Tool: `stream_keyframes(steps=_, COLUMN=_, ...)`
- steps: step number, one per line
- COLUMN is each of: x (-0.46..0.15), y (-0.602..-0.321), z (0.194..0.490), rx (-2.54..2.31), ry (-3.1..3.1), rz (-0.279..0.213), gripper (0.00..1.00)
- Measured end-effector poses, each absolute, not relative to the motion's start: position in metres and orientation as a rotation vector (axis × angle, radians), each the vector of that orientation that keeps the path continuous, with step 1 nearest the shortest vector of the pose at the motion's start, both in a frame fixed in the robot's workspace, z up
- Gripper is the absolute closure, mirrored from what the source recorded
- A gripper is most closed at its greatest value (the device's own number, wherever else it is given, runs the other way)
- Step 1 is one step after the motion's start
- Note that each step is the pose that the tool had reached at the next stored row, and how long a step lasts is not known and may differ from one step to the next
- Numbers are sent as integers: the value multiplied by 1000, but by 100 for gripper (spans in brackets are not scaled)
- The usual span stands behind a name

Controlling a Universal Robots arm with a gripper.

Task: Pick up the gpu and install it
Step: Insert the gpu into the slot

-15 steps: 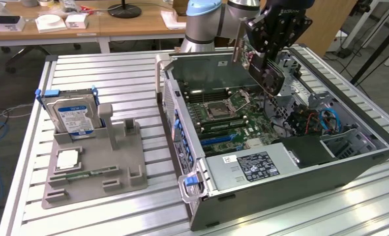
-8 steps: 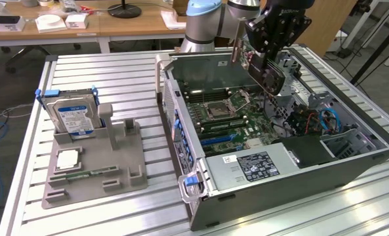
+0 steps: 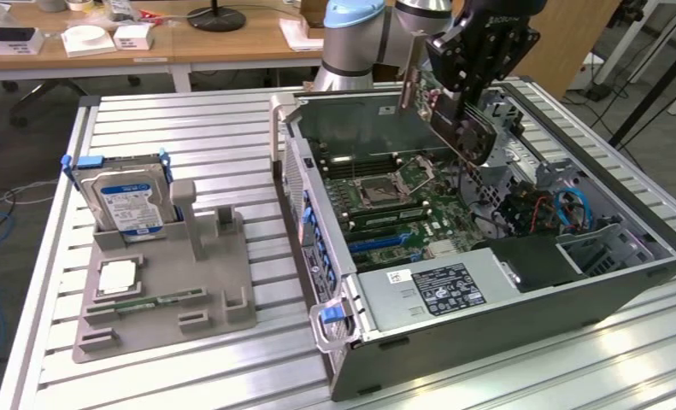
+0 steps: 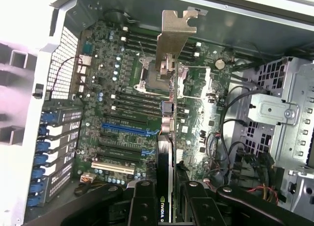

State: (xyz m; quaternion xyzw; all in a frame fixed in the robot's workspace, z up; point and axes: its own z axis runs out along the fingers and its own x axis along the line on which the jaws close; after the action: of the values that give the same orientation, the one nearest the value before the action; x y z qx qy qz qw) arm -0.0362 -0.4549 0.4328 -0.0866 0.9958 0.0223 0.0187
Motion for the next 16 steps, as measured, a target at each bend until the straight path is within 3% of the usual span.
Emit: stream_keyframes(steps=16, x=-36, y=-455, z=433, rx=-686, ry=3033, rz=77, gripper=74)
